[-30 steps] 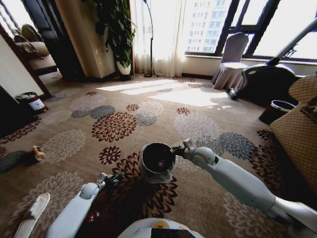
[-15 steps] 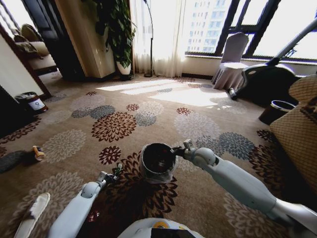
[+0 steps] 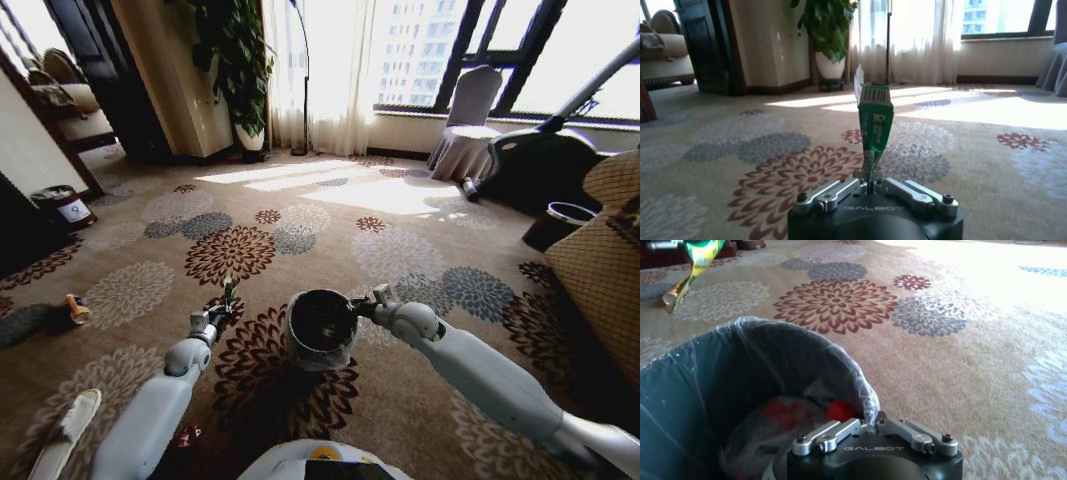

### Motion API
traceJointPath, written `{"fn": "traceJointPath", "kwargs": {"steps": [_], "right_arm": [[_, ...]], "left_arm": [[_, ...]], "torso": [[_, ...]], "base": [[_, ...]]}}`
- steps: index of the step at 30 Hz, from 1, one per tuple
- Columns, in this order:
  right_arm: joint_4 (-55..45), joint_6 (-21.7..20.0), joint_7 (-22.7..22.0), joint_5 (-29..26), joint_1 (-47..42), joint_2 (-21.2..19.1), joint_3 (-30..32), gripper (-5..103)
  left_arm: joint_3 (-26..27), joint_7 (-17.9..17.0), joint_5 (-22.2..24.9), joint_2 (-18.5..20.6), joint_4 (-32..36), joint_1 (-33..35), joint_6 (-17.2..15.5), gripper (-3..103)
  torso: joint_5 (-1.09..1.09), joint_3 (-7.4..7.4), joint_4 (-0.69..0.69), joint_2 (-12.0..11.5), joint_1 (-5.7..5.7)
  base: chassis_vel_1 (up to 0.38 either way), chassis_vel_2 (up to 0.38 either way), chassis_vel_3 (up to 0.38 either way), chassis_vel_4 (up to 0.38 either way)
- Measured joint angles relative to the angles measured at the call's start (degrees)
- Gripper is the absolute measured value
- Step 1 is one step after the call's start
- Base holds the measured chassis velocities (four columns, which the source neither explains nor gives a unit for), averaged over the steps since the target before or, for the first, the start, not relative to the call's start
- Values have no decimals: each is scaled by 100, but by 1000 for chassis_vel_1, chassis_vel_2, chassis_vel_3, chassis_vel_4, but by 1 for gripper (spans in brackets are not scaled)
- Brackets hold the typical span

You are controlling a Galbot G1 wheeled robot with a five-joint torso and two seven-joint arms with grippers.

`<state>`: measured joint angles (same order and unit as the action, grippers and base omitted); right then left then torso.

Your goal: Pick up the trash from the ground and place it into the trash bin.

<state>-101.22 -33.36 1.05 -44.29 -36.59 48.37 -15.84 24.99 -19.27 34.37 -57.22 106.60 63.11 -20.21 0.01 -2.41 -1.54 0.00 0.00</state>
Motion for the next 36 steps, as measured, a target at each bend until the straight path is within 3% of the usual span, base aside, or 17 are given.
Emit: {"fn": "traceJointPath", "kwargs": {"steps": [2,6,11,16,25,29,32,36], "right_arm": [[50,0,-1,17,27,85,-61,1],[85,-7,-1,37,82,170,-200,1],[83,-60,-4,12,213,317,-368,1],[137,-142,-1,-347,660,681,-824,1],[599,-227,-2,-626,1190,1381,-1186,1],[663,-251,-2,-713,1351,1495,-1285,1],[666,-280,-1,-807,1457,1494,-1324,1],[618,-304,-1,-929,1637,1305,-1349,1]], "left_arm": [[-248,-606,330,80,722,-263,-336,0],[-727,-1014,661,269,1424,-659,-470,0],[-1255,-1061,889,329,1794,-824,-426,0],[-1717,-1029,905,144,1998,-675,-197,0],[-1892,-792,739,115,2241,-374,76,0],[-1977,-766,615,92,2161,-321,112,0],[-1990,-853,577,91,2170,-252,63,0],[-1940,-1321,625,127,2316,-140,-426,0]], "torso": [[3,0,0,1,0],[1,0,1,0,0],[-1,0,1,0,0],[-2,0,-1,0,0],[-2,0,-1,0,0],[-3,0,0,0,0],[-2,0,0,0,0],[-1,0,0,0,0]], "base": [[0,0,0,0],[0,0,0,0],[0,0,0,0],[0,0,0,0],[0,0,0,0],[0,0,0,0],[0,0,0,0],[0,0,0,0]]}}
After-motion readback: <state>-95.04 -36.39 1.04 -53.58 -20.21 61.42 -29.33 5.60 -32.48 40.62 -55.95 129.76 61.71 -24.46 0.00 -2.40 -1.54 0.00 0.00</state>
